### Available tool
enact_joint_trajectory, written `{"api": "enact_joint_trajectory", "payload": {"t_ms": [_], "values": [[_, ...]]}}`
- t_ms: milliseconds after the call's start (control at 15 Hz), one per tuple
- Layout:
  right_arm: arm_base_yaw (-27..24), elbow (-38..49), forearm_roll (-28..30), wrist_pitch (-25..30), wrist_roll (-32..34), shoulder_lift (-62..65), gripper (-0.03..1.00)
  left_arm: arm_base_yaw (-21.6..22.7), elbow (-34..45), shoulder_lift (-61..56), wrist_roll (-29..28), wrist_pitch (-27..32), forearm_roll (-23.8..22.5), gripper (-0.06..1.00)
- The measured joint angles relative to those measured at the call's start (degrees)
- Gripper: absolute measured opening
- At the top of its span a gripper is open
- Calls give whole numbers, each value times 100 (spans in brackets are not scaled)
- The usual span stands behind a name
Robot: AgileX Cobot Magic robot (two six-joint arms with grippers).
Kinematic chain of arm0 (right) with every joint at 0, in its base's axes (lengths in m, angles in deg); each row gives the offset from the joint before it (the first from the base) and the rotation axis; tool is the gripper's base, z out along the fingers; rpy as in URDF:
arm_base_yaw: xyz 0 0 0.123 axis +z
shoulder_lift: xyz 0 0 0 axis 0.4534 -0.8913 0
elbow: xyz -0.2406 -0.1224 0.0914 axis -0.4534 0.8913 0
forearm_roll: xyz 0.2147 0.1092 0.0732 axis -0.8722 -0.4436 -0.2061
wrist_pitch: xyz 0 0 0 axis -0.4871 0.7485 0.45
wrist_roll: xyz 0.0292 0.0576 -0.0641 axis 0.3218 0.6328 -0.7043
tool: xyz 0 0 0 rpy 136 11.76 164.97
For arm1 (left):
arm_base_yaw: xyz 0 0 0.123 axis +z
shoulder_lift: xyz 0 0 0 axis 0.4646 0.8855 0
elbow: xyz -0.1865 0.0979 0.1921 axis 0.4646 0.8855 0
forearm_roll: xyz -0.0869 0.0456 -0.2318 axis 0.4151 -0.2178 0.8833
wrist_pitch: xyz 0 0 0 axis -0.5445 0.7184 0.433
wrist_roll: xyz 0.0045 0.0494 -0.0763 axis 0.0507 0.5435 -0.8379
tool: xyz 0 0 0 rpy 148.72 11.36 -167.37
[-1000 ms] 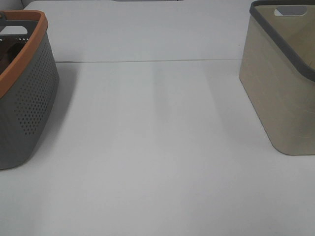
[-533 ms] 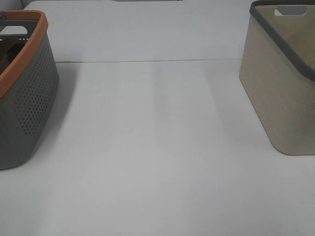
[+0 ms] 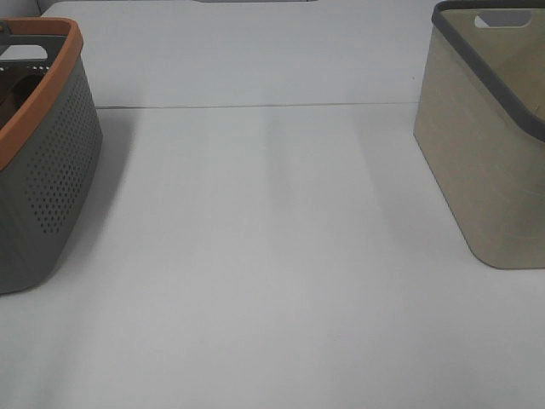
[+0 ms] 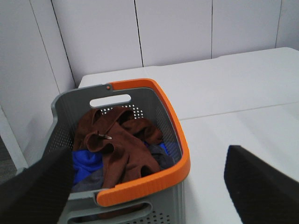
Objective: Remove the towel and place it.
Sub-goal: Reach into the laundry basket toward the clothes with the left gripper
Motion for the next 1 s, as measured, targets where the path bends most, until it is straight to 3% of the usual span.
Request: {"api": "enact_joint_trajectory", "payload": {"t_ms": [267,333,667,1000], "values": [[0,0,0,0,0,0,67,0,-57,1536,-34,-1175,-11,79],[0,0,0,0,0,0,67,0,-315,2492,-201,-1404,-17,79],[0,0,0,0,0,0,67,0,-1295,4704,-355,-1415,-17,77],[0,0,0,0,0,0,67,0,-2733,6578,-985,-487,-218,77]]}}
